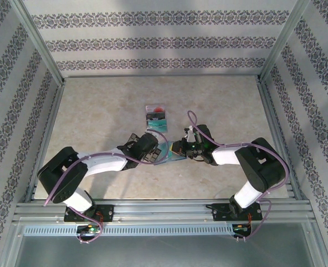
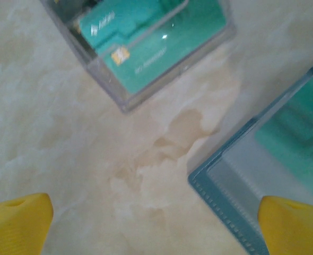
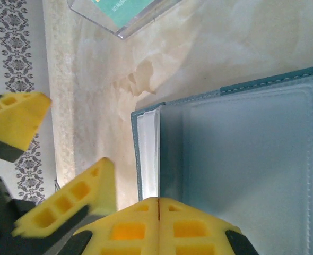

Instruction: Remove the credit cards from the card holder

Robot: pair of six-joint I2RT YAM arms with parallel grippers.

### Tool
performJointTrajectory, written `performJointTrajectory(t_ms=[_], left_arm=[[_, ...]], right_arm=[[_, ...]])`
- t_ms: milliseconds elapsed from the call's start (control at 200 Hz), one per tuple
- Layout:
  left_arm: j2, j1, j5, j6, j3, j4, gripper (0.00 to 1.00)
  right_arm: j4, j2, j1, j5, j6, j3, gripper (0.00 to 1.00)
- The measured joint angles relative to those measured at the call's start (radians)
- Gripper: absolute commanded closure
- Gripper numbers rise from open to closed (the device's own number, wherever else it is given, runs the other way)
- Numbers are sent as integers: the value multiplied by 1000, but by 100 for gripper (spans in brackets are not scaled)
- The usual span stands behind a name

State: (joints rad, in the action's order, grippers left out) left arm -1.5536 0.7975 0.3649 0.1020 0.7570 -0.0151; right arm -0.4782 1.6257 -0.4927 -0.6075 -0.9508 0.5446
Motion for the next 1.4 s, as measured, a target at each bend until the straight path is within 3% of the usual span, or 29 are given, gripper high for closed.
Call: performJointTrajectory(t_ms=[425,770,1124,1404], left_arm=[[-117,0,-47,-15,53,-17,1],[-145,0,-47,-14,53,-24,1],[-146,0,-47,-14,53,-24,1],[-137,-12,-47,-14,42,-32,1]], right_arm=[[18,0,-1,-1,7,2,90],[-29,38,-28,-8,-6,16,80],[0,50,-44,20,8,25,93],[195,-108,-13,93,121,31,94]])
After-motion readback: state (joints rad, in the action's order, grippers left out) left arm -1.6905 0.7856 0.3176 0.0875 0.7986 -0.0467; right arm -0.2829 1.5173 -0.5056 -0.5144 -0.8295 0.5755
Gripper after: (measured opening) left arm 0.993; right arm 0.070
